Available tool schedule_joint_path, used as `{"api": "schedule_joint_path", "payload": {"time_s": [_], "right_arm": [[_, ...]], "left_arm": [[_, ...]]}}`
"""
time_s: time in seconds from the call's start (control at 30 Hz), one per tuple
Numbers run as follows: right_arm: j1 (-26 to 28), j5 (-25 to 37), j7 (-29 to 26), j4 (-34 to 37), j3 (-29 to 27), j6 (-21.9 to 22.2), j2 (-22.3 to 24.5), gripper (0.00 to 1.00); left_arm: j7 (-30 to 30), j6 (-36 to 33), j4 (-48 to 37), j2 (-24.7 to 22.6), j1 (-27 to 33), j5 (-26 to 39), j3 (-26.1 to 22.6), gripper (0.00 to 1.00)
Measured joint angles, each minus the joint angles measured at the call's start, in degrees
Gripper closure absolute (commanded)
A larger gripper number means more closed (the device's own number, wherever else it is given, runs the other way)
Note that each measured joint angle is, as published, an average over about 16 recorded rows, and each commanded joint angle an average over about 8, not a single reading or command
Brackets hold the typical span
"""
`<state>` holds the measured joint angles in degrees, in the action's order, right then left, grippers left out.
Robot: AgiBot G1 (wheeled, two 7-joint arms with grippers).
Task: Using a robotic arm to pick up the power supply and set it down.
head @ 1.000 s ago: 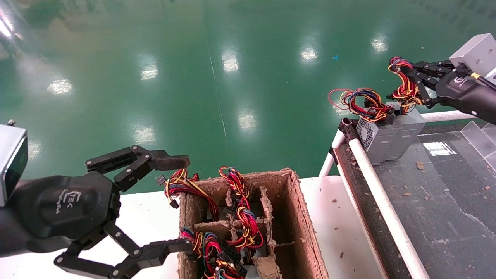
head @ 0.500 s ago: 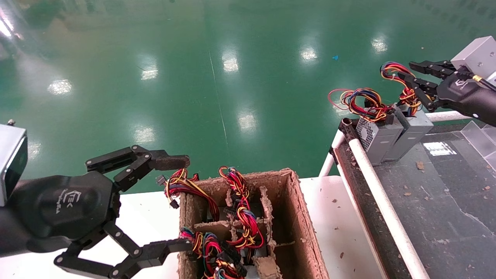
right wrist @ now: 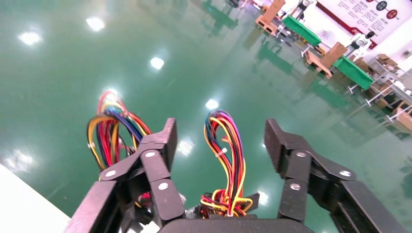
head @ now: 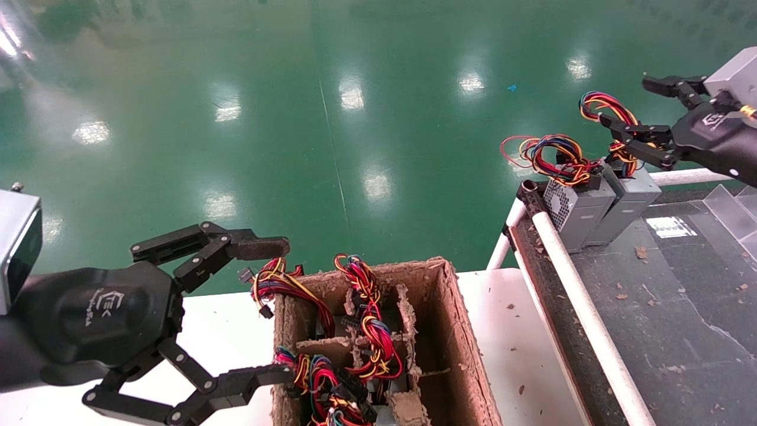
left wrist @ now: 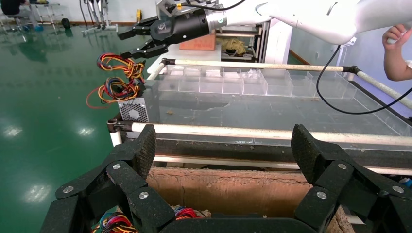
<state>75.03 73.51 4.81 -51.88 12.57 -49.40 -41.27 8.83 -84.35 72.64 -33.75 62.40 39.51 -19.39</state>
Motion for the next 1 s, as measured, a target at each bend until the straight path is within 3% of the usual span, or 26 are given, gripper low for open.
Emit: {"api": "schedule_joint_path", "payload": {"time_s": [0.4,1.0], "right_arm": [[-1.01,-5.32,1.45,0.97,-2.27,-3.06,-0.03,0.00],[-4.51,-12.80,-3.12,-5.14,-0.84,-12.34,1.69,0.00]], "left_arm": [[-0.01,0.02,-0.01,0.01,-0.01,-0.02,0.00,0.00],[-0.02,0.02,-0.03,0.01,0.00,-0.03,-0.02,0.00]]}}
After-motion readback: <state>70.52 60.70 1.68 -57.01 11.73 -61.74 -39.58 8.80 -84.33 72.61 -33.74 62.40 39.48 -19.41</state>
